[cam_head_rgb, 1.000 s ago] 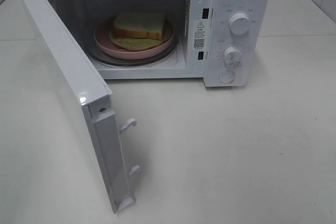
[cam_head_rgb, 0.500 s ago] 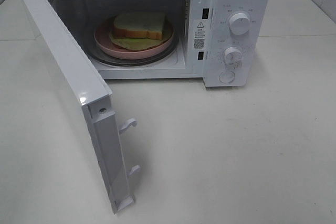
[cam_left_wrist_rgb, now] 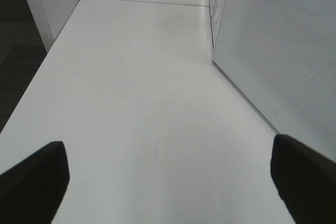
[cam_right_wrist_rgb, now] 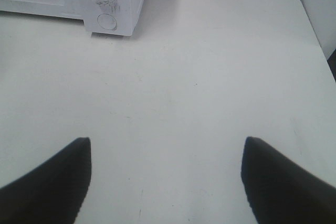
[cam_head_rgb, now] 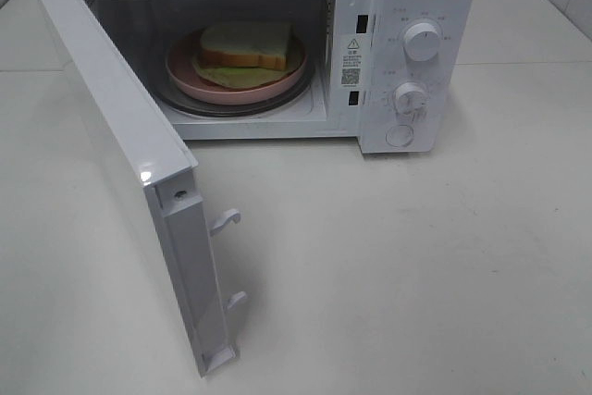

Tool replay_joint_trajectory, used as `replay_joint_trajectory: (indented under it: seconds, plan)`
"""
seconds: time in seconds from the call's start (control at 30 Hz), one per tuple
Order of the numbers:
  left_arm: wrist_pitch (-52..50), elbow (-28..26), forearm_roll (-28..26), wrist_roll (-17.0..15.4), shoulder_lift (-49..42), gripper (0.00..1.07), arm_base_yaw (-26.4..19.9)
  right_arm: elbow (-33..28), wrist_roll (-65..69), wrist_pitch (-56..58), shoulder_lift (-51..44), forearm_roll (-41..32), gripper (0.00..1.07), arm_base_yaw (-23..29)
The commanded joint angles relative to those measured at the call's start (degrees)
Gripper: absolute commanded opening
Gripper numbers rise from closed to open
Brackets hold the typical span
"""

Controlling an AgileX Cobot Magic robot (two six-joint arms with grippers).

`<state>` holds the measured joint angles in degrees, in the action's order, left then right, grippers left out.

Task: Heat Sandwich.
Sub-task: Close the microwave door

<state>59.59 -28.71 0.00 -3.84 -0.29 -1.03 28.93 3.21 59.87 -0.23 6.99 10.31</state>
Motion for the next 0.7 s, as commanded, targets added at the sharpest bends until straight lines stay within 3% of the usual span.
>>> replay_joint_trajectory:
  seconds: [0.03, 0.7]
  plan:
    - [-0.29, 0.17, 0.00, 0.00, -1.26, 0.98, -0.06, -0.06, 0.00, -0.34, -1.55, -0.11, 0.76, -0.40]
    - [-0.34, 0.17, -1.03, 0.00, -1.26, 0.98, -0.06, -0.06, -0.06, -0.34, -1.55, -0.11, 0.76, -0.40]
